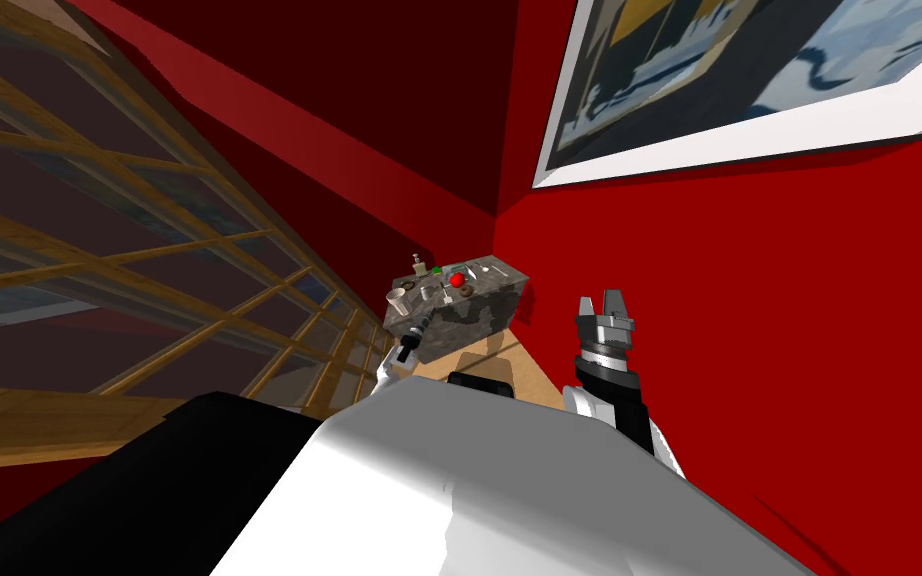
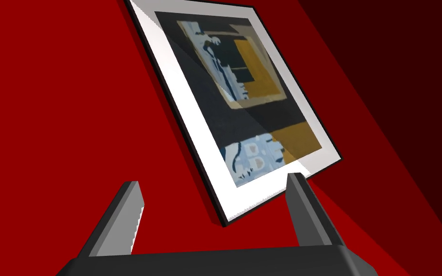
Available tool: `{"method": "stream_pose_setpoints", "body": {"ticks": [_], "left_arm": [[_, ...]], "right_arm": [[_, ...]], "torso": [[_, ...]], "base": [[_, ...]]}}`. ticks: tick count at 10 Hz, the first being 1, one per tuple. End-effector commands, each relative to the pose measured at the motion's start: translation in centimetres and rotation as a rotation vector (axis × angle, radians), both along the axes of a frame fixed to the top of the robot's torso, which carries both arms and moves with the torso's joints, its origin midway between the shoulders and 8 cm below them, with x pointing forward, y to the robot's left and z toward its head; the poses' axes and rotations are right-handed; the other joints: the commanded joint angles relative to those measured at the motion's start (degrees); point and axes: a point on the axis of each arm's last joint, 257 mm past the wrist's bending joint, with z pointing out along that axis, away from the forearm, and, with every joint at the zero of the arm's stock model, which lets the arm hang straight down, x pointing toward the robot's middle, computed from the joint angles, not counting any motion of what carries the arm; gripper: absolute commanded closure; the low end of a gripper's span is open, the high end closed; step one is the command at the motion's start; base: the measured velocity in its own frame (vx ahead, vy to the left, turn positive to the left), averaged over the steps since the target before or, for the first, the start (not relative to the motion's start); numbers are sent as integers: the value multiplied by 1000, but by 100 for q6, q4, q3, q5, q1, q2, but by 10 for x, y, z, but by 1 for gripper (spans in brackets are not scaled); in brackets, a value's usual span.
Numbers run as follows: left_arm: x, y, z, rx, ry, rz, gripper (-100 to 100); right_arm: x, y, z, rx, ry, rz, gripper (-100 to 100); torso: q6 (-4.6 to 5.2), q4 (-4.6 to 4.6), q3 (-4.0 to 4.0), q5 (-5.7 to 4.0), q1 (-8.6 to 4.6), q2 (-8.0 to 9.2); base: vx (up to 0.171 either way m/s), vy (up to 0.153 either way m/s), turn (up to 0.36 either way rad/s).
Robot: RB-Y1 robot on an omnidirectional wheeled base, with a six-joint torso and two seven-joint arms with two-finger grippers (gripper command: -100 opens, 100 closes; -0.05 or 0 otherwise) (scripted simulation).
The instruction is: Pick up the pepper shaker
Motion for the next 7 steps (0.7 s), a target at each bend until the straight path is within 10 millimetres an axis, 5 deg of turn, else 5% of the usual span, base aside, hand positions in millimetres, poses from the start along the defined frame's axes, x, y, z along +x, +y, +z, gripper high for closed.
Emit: {"method": "stream_pose_setpoints", "body": {"ticks": [1,7], "left_arm": [[1,6,-9,15,23,8,-100],[32,39,-24,134,77,40,-100]], "right_arm": [[0,0,0,0,0,0,0],[0,0,0,0,0,0,0]], "torso": [[0,0,0,0,0,0],[-1,0,0,2,11,0]], "base": [[16,-40,22],[23,-38,48]]}}
